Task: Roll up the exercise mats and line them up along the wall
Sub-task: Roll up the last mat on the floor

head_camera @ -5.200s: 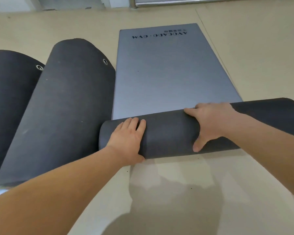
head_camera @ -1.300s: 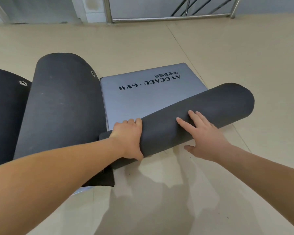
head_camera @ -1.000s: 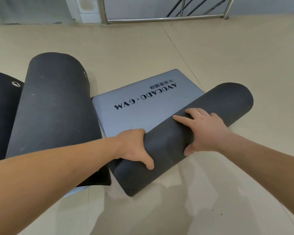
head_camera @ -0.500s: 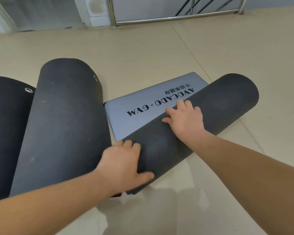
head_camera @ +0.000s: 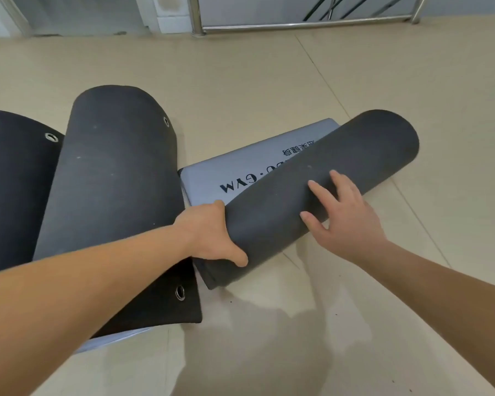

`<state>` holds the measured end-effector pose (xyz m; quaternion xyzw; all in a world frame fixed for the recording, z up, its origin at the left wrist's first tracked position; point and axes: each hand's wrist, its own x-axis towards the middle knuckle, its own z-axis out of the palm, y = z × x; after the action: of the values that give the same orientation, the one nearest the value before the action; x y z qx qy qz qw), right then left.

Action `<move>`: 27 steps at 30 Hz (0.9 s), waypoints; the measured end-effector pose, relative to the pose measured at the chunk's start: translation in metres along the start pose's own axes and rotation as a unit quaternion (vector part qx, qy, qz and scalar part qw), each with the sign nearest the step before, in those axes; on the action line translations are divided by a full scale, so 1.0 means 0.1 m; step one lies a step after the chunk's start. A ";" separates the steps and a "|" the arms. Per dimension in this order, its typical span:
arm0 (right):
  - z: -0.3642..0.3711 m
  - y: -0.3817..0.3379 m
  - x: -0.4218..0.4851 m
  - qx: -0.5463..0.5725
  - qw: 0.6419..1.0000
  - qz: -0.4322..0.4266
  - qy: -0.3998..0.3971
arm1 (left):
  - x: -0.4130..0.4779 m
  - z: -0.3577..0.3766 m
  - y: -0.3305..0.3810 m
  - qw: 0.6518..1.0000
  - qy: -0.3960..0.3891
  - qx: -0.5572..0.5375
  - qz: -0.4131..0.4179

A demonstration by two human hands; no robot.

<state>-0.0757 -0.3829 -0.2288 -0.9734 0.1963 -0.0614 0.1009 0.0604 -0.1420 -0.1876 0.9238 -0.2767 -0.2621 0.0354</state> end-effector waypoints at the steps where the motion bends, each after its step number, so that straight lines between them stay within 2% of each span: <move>1: -0.03 0.06 -0.08 0.019 0.999 0.027 -0.009 | -0.01 0.00 0.04 0.998 -0.026 -0.058 -0.002; 3: -0.08 0.12 -0.21 0.081 0.993 0.068 -0.042 | -0.07 0.10 0.15 0.974 -0.091 -0.208 -0.005; 6: -0.18 0.13 -0.34 0.156 0.983 0.077 -0.052 | -0.26 0.47 0.30 0.902 -0.199 -0.383 -0.024; 8: -0.24 0.11 -0.35 0.140 0.986 0.071 -0.051 | -0.39 0.71 0.36 0.871 -0.252 -0.420 -0.033; 9: -0.25 0.08 -0.35 0.125 0.988 0.069 -0.057 | -0.42 0.77 0.37 0.870 -0.261 -0.416 -0.030; 11: -0.24 -0.03 -0.30 0.094 0.991 0.065 -0.073 | -0.39 0.72 0.32 0.893 -0.248 -0.376 0.000; 14: -0.21 -0.27 -0.14 0.024 0.992 0.049 -0.115 | -0.28 0.45 0.17 0.957 -0.179 -0.225 0.048; 16: -0.20 -0.47 0.00 0.013 0.990 0.013 -0.143 | -0.25 0.31 0.03 0.981 -0.139 -0.127 0.051; 18: -0.25 -0.61 0.09 0.089 0.990 -0.021 -0.112 | -0.25 0.22 -0.11 0.992 -0.113 -0.044 0.042; 20: -0.28 -0.65 0.13 0.199 0.979 -0.017 -0.044 | -0.27 0.15 -0.25 0.995 -0.090 0.013 0.031; 22: -0.25 -0.59 0.11 0.197 0.979 0.036 -0.038 | -0.27 0.12 -0.35 0.997 -0.068 0.015 0.026; 23: -0.22 -0.55 0.08 0.180 0.976 0.087 -0.081 | -0.27 0.14 -0.38 0.998 -0.061 -0.005 0.026; 25: -0.17 -0.51 -0.01 0.235 0.935 0.186 -0.190 | -0.28 0.18 -0.40 0.996 -0.058 -0.051 0.033; 27: -0.11 -0.51 -0.06 0.301 0.906 0.206 -0.216 | -0.26 0.23 -0.38 0.991 -0.048 -0.112 0.046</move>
<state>-0.0642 -0.3366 -0.2077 -0.8243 0.3379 0.1165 0.4390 0.0489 -0.0944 -0.2031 0.8865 -0.2895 -0.3337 0.1375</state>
